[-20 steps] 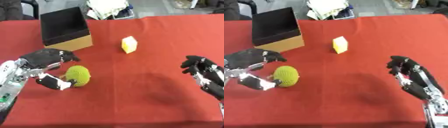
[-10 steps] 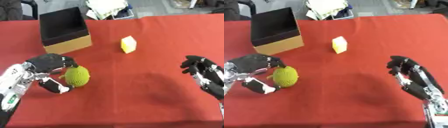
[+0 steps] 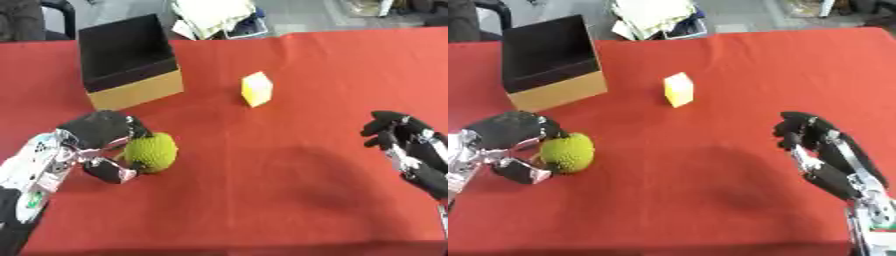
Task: Pick up objects on the table and place them in the box.
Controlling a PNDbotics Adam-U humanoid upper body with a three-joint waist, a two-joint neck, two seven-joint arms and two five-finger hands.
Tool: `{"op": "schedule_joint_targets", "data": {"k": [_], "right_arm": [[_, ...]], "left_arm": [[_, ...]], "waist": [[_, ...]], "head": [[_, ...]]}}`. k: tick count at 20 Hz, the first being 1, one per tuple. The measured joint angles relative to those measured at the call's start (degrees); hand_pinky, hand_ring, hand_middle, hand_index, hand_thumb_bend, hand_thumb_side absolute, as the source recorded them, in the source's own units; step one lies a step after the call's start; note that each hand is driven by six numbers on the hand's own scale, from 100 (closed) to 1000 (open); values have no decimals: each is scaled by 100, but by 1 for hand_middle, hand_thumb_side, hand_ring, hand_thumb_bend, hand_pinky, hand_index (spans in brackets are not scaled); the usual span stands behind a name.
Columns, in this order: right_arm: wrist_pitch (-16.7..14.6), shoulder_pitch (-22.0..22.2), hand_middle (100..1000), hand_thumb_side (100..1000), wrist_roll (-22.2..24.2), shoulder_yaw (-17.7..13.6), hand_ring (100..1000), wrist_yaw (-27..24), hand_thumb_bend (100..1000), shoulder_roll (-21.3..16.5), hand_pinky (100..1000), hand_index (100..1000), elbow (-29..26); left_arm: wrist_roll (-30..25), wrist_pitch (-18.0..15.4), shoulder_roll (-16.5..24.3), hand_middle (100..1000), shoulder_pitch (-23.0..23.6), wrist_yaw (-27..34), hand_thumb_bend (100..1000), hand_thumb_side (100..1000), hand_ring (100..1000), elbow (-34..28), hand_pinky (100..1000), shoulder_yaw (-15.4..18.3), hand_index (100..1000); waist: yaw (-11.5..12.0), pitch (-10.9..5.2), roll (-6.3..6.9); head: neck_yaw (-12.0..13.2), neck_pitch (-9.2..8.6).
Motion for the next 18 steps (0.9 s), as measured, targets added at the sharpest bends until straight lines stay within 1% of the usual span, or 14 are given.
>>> {"op": "schedule_joint_targets", "data": {"k": [2,5,8,12,15,18], "right_arm": [[0,0,661,470,0,0,714,0,100,0,636,834,0],[0,0,661,470,0,0,714,0,100,0,636,834,0],[0,0,661,470,0,0,714,0,100,0,636,834,0],[0,1,661,470,0,0,715,0,100,0,636,834,0],[0,13,661,470,0,0,715,0,100,0,636,834,0],[1,18,661,469,-1,-1,715,0,100,0,636,834,0]], "left_arm": [[280,46,-27,365,0,148,100,162,382,57,525,-1,473],[574,104,-40,324,0,469,100,161,349,54,505,2,433],[689,171,-36,320,-36,799,100,158,346,-108,504,41,430],[672,312,15,322,-237,1143,100,137,348,-494,511,184,427],[669,471,72,336,-478,1245,100,115,367,-713,520,342,435],[735,675,94,347,-783,1179,100,104,377,-734,527,531,448]], "waist": [[0,0,-9],[-1,0,-11],[0,0,-10],[5,-1,-4],[9,-6,6],[10,-22,7]], "head": [[0,0],[0,0],[0,0],[-5,0],[-11,0],[-27,0]]}}
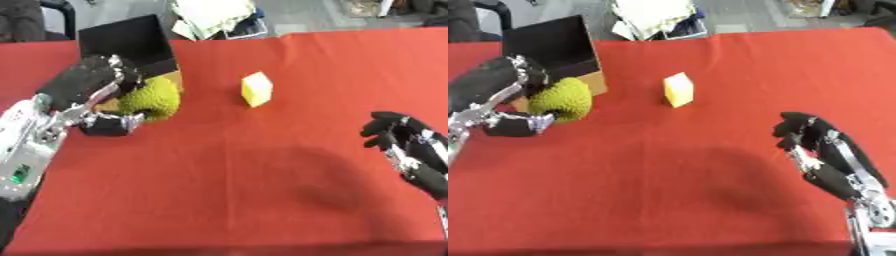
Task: Pick up objects on the table and place them in the box.
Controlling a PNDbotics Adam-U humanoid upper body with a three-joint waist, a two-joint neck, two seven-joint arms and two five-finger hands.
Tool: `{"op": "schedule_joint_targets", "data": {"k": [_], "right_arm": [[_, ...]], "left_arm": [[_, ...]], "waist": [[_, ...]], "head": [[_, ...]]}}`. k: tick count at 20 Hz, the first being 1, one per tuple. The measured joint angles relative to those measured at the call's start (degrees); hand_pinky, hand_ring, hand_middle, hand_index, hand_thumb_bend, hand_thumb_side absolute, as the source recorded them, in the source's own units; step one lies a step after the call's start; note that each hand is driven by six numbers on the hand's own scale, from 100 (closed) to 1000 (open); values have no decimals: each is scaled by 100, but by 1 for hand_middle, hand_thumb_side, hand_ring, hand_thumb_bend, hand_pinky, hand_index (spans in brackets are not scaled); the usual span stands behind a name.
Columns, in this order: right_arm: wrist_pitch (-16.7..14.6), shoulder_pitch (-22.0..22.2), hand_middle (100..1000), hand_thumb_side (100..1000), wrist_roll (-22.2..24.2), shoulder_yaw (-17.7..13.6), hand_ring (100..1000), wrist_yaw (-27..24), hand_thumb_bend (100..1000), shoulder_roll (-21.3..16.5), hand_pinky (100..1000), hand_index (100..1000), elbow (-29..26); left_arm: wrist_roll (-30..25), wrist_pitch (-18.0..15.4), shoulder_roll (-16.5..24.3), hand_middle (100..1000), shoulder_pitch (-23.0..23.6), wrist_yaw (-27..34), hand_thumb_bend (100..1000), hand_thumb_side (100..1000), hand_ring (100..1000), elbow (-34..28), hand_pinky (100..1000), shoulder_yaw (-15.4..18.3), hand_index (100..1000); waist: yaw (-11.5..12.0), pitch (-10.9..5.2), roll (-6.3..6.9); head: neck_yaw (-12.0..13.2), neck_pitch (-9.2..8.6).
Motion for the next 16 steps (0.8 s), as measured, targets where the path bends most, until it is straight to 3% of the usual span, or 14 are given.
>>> {"op": "schedule_joint_targets", "data": {"k": [4,11,13,15,16], "right_arm": [[0,2,661,470,0,0,715,0,100,0,636,834,1],[-5,17,661,470,5,2,715,0,100,0,636,834,2],[-9,36,661,470,11,4,715,-1,100,0,636,834,2],[-19,51,661,470,22,5,715,-1,100,0,636,834,3],[-25,51,660,470,28,7,715,-1,100,0,636,834,3]], "left_arm": [[184,312,2,357,-477,-246,100,105,388,529,528,197,459],[780,769,-38,403,-1456,-712,100,109,435,2385,547,408,514],[1029,900,-101,452,-1729,-820,100,108,475,2934,570,494,592],[1285,1016,-180,557,-1949,-930,100,116,552,3451,622,580,781],[1376,1065,-218,638,-2042,-992,140,167,611,3701,667,613,853]], "waist": [[-8,-16,-1],[-30,-18,-37],[-49,-19,-42],[-59,-21,-57],[-63,-23,-65]], "head": [[-19,0],[-22,0],[-21,0],[-19,0],[-17,0]]}}
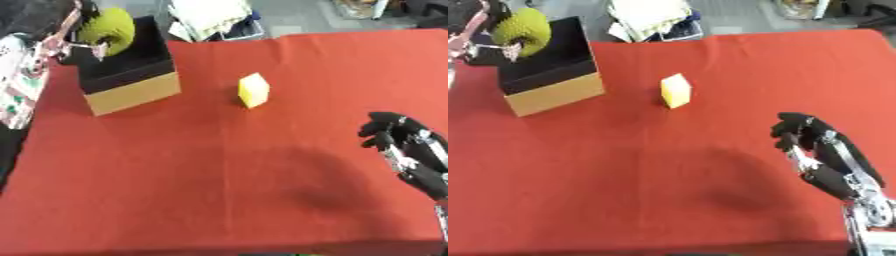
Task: Pick up objects on the table and place them in the box.
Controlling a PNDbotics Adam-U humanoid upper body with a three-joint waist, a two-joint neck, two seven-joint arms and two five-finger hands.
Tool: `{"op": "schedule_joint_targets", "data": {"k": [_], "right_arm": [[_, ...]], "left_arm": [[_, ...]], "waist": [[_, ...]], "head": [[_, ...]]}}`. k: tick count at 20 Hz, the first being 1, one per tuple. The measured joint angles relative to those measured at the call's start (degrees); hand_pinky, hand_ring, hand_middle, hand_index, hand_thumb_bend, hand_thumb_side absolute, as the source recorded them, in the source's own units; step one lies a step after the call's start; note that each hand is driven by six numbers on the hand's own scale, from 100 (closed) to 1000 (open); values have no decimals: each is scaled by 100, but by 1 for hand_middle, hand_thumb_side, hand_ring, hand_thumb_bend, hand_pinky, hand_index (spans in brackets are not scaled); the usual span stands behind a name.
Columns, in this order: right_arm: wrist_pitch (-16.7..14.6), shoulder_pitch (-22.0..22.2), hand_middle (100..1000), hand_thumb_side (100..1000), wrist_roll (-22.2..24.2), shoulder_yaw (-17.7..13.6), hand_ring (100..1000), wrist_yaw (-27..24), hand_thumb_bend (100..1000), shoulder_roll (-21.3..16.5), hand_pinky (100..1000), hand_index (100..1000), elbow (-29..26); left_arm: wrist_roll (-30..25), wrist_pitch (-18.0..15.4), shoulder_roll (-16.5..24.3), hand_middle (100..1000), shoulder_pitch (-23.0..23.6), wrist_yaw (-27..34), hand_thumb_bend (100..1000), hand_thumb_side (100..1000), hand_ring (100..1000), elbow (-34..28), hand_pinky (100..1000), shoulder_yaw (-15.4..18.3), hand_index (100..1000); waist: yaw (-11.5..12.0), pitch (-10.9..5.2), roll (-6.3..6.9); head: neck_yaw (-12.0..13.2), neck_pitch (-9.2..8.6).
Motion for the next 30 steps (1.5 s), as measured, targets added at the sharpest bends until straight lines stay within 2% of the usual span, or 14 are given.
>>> {"op": "schedule_joint_targets", "data": {"k": [2,3,4,5,6,7,9,12,16,21,23,26,30], "right_arm": [[-4,1,660,470,4,5,715,-1,100,0,636,834,0],[-5,2,660,470,5,11,714,-1,100,0,636,834,1],[-5,2,660,470,6,15,714,-1,100,0,636,834,1],[-6,2,660,470,7,20,714,-1,100,0,636,834,1],[-8,3,660,470,10,27,714,-1,100,0,636,834,2],[-10,3,660,470,13,28,714,-1,100,0,636,834,2],[-10,3,660,470,18,28,714,-1,100,0,636,834,3],[-4,3,660,470,24,28,714,-1,100,0,635,834,3],[7,2,660,470,34,28,714,-1,100,0,635,833,5],[12,2,660,470,42,29,714,-1,100,0,635,834,13],[17,2,660,470,55,33,714,-2,100,0,635,834,17],[20,2,659,470,78,47,714,-4,100,0,635,834,20],[10,1,659,470,112,75,713,-25,100,0,635,834,30]], "left_arm": [[103,75,-76,765,-127,-167,230,338,711,460,733,64,927],[127,97,-117,801,-178,-266,283,435,745,645,752,95,945],[142,113,-152,818,-225,-362,310,494,760,803,760,122,953],[155,125,-182,823,-264,-444,316,508,764,931,763,146,955],[164,132,-209,859,-291,-518,358,588,796,1034,779,171,970],[180,136,-226,872,-299,-579,375,630,808,1111,779,192,976],[226,124,-250,867,-326,-640,374,631,806,1191,777,216,970],[278,45,-266,841,-349,-640,390,585,799,1165,775,210,960],[96,-244,-266,823,-461,-590,413,535,797,901,781,56,950],[-755,-1068,-287,843,-732,-293,537,652,803,419,786,-329,960],[-1149,-1340,-363,842,-822,-198,550,677,798,258,782,-471,958],[-1540,-1569,-569,825,-950,-101,541,717,782,147,765,-655,950],[-1709,-1657,-968,806,-1014,-104,533,752,765,193,752,-862,935]], "waist": [[-14,-7,-4],[-21,-10,-3],[-23,-11,-3],[-24,-13,-3],[-24,-16,-1],[-28,-19,1],[-31,-26,12],[-43,-28,41],[-64,-30,58],[-104,-44,70],[-116,-52,72],[-165,-57,74],[-252,-59,66]], "head": [[7,0],[9,0],[12,0],[14,0],[17,0],[18,0],[19,0],[19,0],[21,0],[29,0],[39,0],[54,0],[64,0]]}}
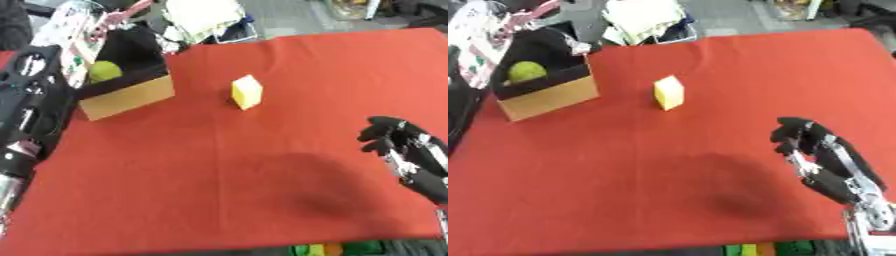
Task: Pick up objects on the table and place them in the box.
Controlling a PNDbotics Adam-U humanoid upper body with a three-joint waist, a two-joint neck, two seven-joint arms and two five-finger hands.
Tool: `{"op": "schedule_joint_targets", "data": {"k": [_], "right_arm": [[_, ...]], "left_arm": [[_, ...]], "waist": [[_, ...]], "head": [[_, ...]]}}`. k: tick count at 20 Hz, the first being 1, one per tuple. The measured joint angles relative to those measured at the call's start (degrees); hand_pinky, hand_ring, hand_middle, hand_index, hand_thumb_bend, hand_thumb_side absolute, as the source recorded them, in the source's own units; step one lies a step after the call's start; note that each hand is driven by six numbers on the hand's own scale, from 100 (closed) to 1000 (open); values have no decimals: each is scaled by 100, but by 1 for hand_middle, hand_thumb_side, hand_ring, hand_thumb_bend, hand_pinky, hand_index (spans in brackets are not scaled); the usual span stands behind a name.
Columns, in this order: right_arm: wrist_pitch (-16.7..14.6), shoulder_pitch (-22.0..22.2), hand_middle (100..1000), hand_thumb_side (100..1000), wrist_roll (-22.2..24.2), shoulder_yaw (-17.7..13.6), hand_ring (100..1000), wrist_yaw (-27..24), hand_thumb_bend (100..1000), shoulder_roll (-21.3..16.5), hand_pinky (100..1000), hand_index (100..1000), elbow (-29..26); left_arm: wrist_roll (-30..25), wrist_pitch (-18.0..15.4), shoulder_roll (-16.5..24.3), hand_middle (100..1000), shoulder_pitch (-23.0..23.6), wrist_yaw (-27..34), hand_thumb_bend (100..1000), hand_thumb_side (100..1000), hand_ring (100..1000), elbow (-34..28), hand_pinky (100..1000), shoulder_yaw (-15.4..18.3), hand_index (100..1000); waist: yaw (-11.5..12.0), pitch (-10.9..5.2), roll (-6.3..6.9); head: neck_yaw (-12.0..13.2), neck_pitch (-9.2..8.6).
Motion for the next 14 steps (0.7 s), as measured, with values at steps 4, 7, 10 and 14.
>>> {"op": "schedule_joint_targets", "data": {"k": [4,7,10,14], "right_arm": [[1,0,658,470,24,27,713,-15,100,1,635,833,4],[-12,-1,658,470,43,40,713,-23,100,3,635,833,4],[-12,-2,658,470,63,62,713,-25,100,4,634,833,5],[-16,-3,658,470,90,82,713,-31,100,4,634,833,6]], "left_arm": [[52,-16,-417,795,-14,-151,536,810,755,211,747,-142,926],[180,-13,-683,792,-14,-321,529,832,753,446,746,-177,924],[341,24,-888,796,20,-511,514,822,756,694,748,-174,928],[486,64,-1072,797,127,-746,451,715,756,1034,750,-114,930]], "waist": [[-79,0,-10],[-124,2,-33],[-145,3,-35],[-190,8,-38]], "head": [[24,0],[39,0],[52,0],[55,0]]}}
